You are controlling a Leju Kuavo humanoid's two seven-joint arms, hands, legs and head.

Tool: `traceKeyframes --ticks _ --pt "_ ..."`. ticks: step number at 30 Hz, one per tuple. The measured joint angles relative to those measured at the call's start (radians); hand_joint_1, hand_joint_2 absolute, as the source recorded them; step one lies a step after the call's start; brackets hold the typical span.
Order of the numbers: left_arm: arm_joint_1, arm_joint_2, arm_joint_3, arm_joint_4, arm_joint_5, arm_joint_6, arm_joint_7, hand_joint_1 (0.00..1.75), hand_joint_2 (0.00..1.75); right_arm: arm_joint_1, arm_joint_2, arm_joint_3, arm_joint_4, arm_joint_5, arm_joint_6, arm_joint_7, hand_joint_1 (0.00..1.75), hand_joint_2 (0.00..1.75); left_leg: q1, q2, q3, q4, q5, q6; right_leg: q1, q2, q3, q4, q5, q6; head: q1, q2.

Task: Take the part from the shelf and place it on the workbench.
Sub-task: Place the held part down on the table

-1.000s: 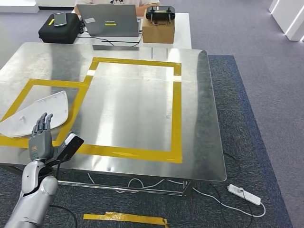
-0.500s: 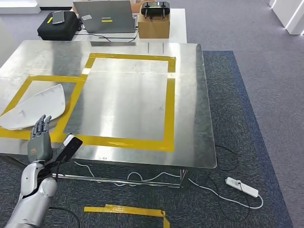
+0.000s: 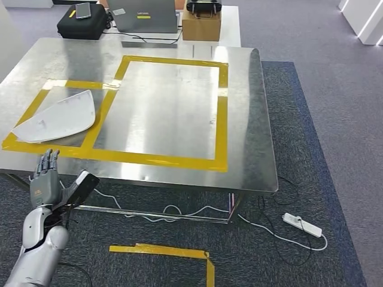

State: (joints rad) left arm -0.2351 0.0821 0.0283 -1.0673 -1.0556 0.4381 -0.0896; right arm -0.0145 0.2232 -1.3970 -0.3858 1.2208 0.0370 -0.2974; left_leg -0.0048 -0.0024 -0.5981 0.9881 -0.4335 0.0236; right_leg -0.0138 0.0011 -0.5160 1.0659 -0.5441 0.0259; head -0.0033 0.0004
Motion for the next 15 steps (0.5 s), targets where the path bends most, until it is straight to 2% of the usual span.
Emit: traceKeyframes --ticks 1,2,3,4,5,6,7,9,10,11,12,13,14,15 --pt "0.004 0.001 0.002 0.001 -0.002 0.001 0.001 0.00 0.00 -0.001 0.000 -0.002 -0.001 0.000 0.000 0.000 0.00 0.00 -0.001 0.000 -0.006 0.004 0.006 -0.005 0.002 0.002 0.037 -0.057 -0.003 -0.003 0.000 0.000" --pt "0.007 0.002 0.004 0.002 -0.003 0.002 0.002 0.00 0.00 -0.002 0.000 -0.004 -0.003 0.001 0.000 0.001 0.00 0.00 -0.001 0.000 -0.011 0.006 0.013 -0.011 0.004 0.003 0.056 -0.089 -0.010 -0.006 0.000 0.000" --pt "0.010 0.002 0.005 0.003 -0.003 0.002 0.002 0.00 0.00 -0.001 0.000 -0.005 -0.003 0.001 0.000 0.001 0.00 0.00 -0.001 0.000 -0.015 0.006 0.020 -0.017 0.006 0.003 0.060 -0.100 -0.010 -0.008 0.000 0.000" --pt "0.012 0.004 0.007 0.004 -0.004 0.003 0.002 0.00 0.00 0.000 0.000 -0.006 -0.004 0.001 0.000 0.001 0.00 0.00 0.000 0.000 -0.017 0.006 0.028 -0.023 0.005 0.002 0.050 -0.100 -0.005 -0.014 0.000 0.000" --pt "0.015 0.005 0.008 0.006 -0.004 0.003 0.002 0.00 0.00 0.001 0.000 -0.008 -0.004 0.001 0.000 0.001 0.00 0.00 0.002 0.000 -0.023 0.010 0.023 -0.028 0.004 0.000 0.043 -0.101 0.003 -0.022 0.001 0.000" --pt "0.017 0.007 0.009 0.007 -0.004 0.003 0.002 0.00 0.00 0.001 0.000 -0.009 -0.005 0.001 0.000 0.002 0.00 0.00 0.003 0.000 -0.031 0.026 0.000 -0.034 0.003 -0.003 0.035 -0.103 0.013 -0.030 0.000 0.000" --pt "0.019 0.009 0.011 0.008 -0.004 0.003 0.002 0.00 0.00 0.001 0.000 -0.010 -0.006 0.001 0.000 0.002 0.00 0.00 0.005 -0.001 -0.043 0.060 -0.040 -0.039 0.001 -0.005 0.024 -0.105 0.024 -0.037 -0.001 0.000" --pt "0.021 0.010 0.011 0.012 -0.004 0.003 0.003 0.00 0.00 0.000 0.000 -0.012 -0.007 0.002 0.001 0.003 0.00 0.00 0.009 0.000 -0.069 0.175 -0.140 -0.047 0.003 -0.009 0.005 -0.103 0.043 -0.044 -0.004 0.000" --pt "0.023 0.010 0.012 0.014 -0.003 0.002 0.005 0.00 0.00 0.000 0.001 -0.012 -0.007 0.002 0.001 0.004 0.00 0.00 0.011 0.000 -0.077 0.233 -0.168 -0.050 0.004 -0.010 -0.008 -0.102 0.051 -0.044 -0.004 0.000" --pt "0.028 0.010 0.015 0.017 -0.002 0.001 0.007 0.00 0.00 -0.001 0.001 -0.012 -0.007 0.003 0.001 0.004 0.00 0.00 0.011 0.000 -0.074 0.270 -0.171 -0.050 0.004 -0.012 -0.022 -0.099 0.060 -0.044 -0.004 0.000" --pt "0.035 0.010 0.019 0.021 -0.001 -0.002 0.010 0.00 0.00 -0.001 0.001 -0.013 -0.007 0.004 0.001 0.005 0.00 0.00 0.011 0.000 -0.059 0.279 -0.153 -0.050 0.005 -0.012 -0.036 -0.094 0.068 -0.043 -0.004 0.000" --pt "0.044 0.010 0.025 0.026 0.002 -0.004 0.013 0.00 0.00 -0.001 0.001 -0.014 -0.007 0.006 0.001 0.007 0.00 0.00 0.011 0.000 -0.029 0.254 -0.122 -0.048 0.005 -0.012 -0.051 -0.088 0.075 -0.041 -0.004 0.000" --pt "0.056 0.010 0.033 0.032 0.005 -0.006 0.015 0.00 0.00 -0.001 0.002 -0.014 -0.008 0.008 0.002 0.009 0.00 0.00 0.011 0.000 0.015 0.200 -0.095 -0.045 0.005 -0.012 -0.064 -0.082 0.081 -0.039 -0.004 0.000" --pt "0.069 0.009 0.041 0.040 0.008 -0.008 0.016 0.00 0.00 0.000 0.003 -0.016 -0.009 0.010 0.003 0.012 0.00 0.00 0.010 0.000 0.066 0.128 -0.085 -0.040 0.006 -0.011 -0.075 -0.076 0.086 -0.035 -0.004 0.000"
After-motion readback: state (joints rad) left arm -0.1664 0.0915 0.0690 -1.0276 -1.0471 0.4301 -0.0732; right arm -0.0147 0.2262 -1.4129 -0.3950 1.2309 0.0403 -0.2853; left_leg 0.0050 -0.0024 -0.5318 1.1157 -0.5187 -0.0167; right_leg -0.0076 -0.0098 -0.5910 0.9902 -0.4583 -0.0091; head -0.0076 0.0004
